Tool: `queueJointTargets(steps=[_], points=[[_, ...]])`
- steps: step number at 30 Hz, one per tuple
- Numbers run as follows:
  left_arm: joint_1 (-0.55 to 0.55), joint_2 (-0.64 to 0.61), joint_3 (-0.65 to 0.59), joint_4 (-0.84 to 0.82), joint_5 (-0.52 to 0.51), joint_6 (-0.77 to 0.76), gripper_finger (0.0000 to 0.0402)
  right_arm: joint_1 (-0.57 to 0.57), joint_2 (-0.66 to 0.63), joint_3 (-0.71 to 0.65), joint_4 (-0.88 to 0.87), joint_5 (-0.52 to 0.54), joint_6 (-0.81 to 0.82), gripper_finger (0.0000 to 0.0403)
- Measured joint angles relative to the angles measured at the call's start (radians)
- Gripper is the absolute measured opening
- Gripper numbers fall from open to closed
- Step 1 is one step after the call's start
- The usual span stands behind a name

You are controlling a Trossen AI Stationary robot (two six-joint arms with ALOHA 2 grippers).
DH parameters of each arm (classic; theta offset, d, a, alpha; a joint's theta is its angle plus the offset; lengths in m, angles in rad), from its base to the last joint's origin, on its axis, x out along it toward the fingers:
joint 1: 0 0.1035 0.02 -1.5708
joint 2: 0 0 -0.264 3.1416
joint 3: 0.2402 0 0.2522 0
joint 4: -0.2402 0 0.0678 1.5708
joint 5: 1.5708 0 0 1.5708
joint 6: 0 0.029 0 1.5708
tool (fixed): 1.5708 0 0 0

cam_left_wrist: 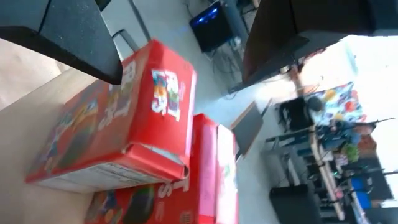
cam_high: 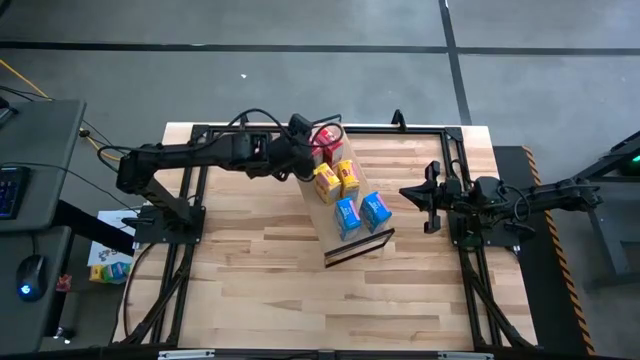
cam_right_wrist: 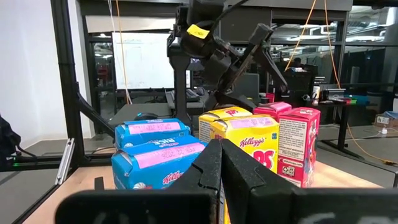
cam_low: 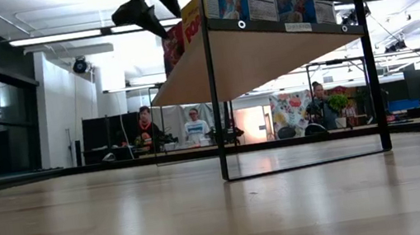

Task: Stack cereal on shelf
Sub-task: Return to Home Position

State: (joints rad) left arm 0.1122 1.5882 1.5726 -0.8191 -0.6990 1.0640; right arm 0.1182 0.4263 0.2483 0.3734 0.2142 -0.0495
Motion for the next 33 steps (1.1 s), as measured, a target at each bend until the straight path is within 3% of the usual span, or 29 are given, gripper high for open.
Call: queueJointTargets(steps=[5,7,13,16,19,24,30,33], points=[[-0.039,-0.034,0.000,-0.019,-0.033,-0.075,0.0322,0.000,0.000,0.000,0.000,0.000,-0.001,0.0000],[-0.045,-0.071,0.000,-0.092,0.027,-0.130,0.0322,0.000,0.000,0.000,-0.001,0.001,-0.003,0.0000],[0.060,-0.263,-0.006,-0.253,0.593,-0.379,0.0322,0.000,0.000,0.000,-0.036,0.041,-0.003,0.0000],[0.134,-0.402,-0.078,-0.204,0.759,-0.416,0.0322,0.000,0.000,-0.001,-0.036,0.065,-0.003,0.0000],[0.177,-0.548,-0.202,-0.058,0.840,-0.447,0.0322,0.000,0.000,-0.001,-0.033,0.073,-0.003,0.0000],[0.243,-0.785,-0.519,0.246,0.985,-0.494,0.0322,0.000,0.000,-0.001,-0.034,0.073,0.022,0.0000],[0.287,-0.975,-0.871,0.448,0.991,-0.700,0.0322,0.000,0.000,-0.001,-0.034,0.072,0.025,0.0000],[0.277,-1.043,-1.018,0.568,1.091,-0.807,0.0322,0.000,0.000,-0.001,-0.034,0.072,0.024,0.0000]])
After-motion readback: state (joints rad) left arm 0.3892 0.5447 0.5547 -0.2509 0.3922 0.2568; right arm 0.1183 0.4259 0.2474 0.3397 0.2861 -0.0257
